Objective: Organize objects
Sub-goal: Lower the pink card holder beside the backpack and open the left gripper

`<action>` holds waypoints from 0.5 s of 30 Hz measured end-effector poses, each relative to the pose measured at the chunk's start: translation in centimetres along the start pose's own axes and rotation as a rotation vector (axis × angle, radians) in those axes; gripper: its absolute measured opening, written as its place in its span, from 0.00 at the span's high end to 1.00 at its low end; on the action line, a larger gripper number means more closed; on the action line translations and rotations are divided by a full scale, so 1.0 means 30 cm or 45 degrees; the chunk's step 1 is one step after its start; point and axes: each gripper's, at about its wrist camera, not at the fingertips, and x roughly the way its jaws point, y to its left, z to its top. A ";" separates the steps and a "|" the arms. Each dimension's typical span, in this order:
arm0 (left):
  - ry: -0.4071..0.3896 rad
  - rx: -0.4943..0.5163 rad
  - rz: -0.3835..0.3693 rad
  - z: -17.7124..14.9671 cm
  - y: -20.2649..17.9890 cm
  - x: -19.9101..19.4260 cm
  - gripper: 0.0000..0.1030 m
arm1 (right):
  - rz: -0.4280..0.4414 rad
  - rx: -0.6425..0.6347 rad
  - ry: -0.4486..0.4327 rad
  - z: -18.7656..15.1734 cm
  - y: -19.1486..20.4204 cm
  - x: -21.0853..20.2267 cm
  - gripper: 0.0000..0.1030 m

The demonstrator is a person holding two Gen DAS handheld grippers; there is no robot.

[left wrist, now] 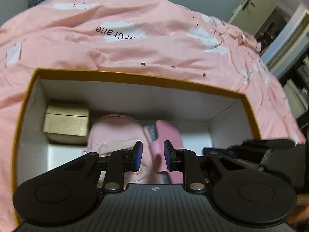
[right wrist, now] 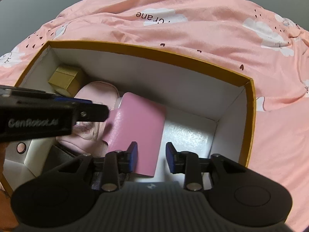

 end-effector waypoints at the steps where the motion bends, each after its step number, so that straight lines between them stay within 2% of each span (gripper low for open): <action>1: 0.017 0.032 0.025 -0.002 -0.006 0.010 0.75 | -0.003 0.004 0.005 0.002 0.001 0.005 0.65; 3: 0.058 0.059 0.088 -0.011 -0.004 0.030 0.75 | 0.006 0.018 0.017 0.005 0.003 0.020 0.60; 5: 0.094 0.065 0.130 -0.021 0.007 0.052 0.75 | 0.013 0.042 0.020 0.008 0.003 0.036 0.60; 8: 0.118 0.049 0.172 -0.033 0.036 0.071 0.83 | -0.002 0.046 0.008 0.017 0.003 0.053 0.59; 12: 0.126 0.024 0.173 -0.038 0.059 0.066 0.86 | -0.010 0.079 0.027 0.030 -0.009 0.081 0.55; 15: 0.125 0.023 0.177 -0.041 0.061 0.059 0.88 | -0.074 0.054 0.041 0.038 -0.002 0.106 0.53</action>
